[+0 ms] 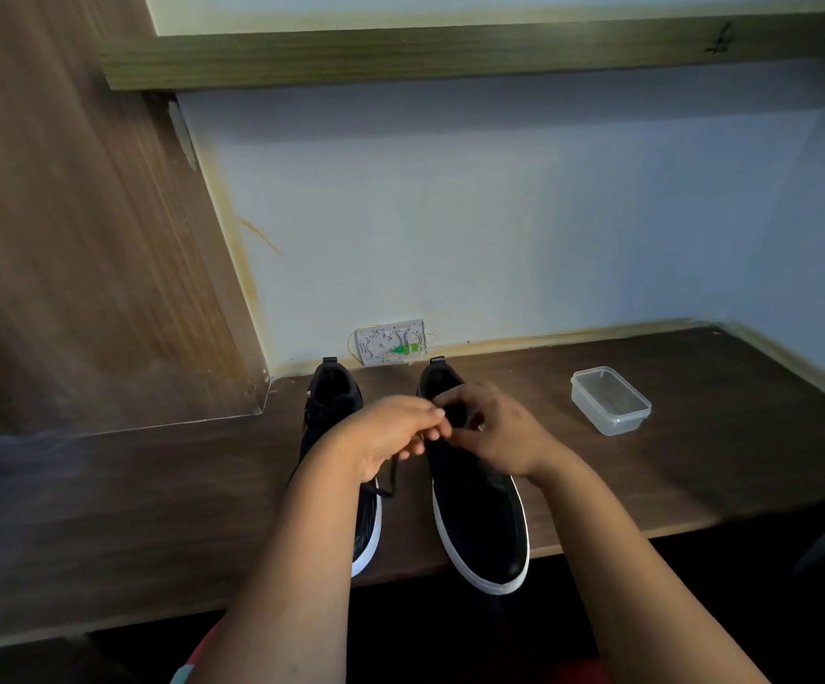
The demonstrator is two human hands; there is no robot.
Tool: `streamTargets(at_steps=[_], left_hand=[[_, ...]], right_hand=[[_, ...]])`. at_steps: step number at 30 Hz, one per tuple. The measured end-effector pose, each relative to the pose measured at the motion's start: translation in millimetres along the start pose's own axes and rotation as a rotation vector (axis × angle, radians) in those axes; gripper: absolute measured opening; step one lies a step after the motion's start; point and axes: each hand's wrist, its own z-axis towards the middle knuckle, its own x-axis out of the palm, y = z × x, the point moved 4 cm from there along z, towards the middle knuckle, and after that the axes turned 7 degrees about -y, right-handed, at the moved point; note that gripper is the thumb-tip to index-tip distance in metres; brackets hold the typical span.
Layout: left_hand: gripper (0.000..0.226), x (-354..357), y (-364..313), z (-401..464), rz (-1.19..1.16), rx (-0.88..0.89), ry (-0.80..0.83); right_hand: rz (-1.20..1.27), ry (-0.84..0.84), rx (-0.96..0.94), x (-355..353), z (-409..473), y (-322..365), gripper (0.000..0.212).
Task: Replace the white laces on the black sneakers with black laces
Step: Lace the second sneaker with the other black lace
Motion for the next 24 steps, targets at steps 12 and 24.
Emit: streamTargets(at_steps=[12,24], left_hand=[[0.030,-8,-22,-17,-0.378,0.158,-0.089],[0.026,-6,-22,-20,-0.433,0.111,-0.056]], right_hand=[[-0.087,-0.293,-0.119,0,-9,3,0.034],[-0.424,-0.206,0.188,-13,-23,-17,0.042]])
